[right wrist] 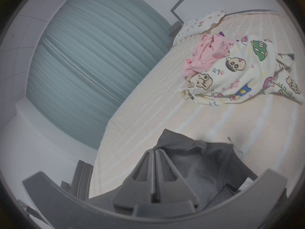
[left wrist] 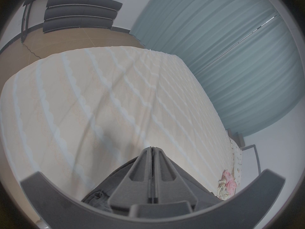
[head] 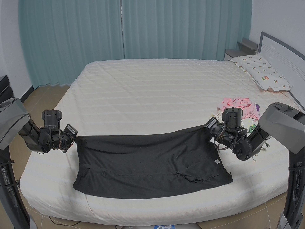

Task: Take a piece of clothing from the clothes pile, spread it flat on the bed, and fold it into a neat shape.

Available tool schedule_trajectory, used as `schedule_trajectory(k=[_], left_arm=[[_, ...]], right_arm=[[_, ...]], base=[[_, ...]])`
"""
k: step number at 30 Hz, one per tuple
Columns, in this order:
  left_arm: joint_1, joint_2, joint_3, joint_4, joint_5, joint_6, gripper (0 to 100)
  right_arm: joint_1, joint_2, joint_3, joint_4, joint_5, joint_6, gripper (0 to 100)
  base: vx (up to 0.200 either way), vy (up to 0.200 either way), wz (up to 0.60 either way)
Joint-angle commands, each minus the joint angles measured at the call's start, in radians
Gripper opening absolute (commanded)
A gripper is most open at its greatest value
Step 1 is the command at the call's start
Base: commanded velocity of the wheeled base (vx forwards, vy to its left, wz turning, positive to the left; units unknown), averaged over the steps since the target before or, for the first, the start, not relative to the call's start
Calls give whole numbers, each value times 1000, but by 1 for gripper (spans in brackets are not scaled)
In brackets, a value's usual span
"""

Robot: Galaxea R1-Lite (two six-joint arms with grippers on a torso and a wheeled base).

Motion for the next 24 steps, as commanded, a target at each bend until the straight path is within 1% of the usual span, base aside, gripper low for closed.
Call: schedule_trajectory(k=[1,7,11,15,24], left_arm=[[1,-4,52,-5,-1,45,0],[-1,-18,112,-7,-3,82,0],[1,-18,133,-5,-4,91,0],[-1,-10,167,-7,-4,126,0],[-5,16,202,-7,-8,133,0]], right_arm=[[2,6,43,0,4,-14,0],[2,6,94,0,5,-41,0],[4,7,141,-3,30,-57,0],[4,16,161,-3,31,-60,0],[7,58,170,0,31,-90,0]], base=[[0,0,0],[0,0,0],[0,0,0],[0,0,0],[0,0,0]])
